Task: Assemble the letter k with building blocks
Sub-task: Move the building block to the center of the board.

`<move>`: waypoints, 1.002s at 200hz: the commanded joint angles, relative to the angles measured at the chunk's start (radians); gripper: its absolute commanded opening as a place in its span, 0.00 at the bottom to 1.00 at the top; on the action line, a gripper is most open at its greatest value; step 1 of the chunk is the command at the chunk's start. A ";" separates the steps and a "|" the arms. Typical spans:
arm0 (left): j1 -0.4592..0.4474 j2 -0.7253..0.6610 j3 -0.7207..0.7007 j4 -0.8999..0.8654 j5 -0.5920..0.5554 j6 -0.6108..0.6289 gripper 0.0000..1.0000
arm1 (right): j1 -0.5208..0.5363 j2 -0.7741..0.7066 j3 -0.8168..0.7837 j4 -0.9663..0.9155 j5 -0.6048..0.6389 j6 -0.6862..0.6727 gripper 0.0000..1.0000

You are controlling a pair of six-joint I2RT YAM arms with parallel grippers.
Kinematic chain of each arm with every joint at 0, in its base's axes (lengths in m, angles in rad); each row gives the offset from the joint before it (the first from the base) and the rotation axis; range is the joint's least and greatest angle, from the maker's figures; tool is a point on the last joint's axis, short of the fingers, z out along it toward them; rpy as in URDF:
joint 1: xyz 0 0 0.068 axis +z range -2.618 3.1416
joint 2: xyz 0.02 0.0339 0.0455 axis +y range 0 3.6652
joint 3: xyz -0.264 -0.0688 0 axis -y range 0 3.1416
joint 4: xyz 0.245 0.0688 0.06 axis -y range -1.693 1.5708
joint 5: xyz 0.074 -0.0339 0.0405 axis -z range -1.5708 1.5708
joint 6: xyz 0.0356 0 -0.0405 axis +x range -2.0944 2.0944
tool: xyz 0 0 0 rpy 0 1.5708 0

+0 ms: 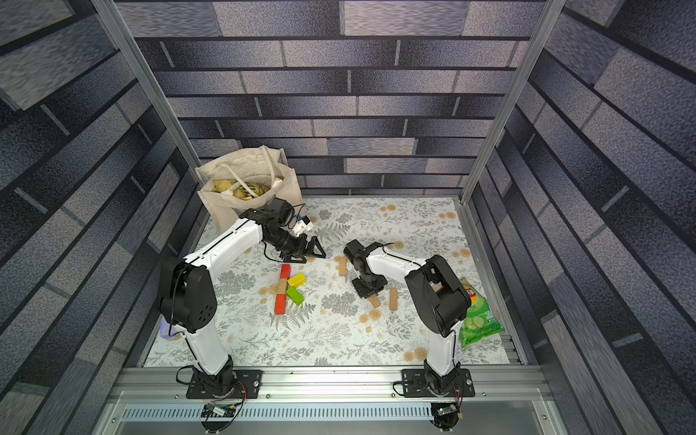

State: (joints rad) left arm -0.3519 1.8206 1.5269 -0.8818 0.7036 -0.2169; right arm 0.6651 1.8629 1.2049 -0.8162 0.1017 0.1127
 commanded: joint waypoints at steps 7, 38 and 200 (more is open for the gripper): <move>0.009 -0.062 -0.010 0.017 -0.010 0.000 1.00 | 0.008 0.010 -0.026 0.016 -0.054 0.049 0.27; 0.016 -0.071 -0.012 0.019 -0.037 -0.002 1.00 | 0.010 -0.008 -0.028 0.012 -0.064 0.096 0.27; 0.098 -0.086 -0.043 0.075 -0.053 -0.046 1.00 | 0.061 0.208 0.217 -0.098 -0.176 0.411 0.27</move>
State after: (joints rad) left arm -0.2600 1.7454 1.4925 -0.8143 0.6441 -0.2447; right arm 0.7136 2.0132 1.4231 -0.8886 -0.0452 0.4641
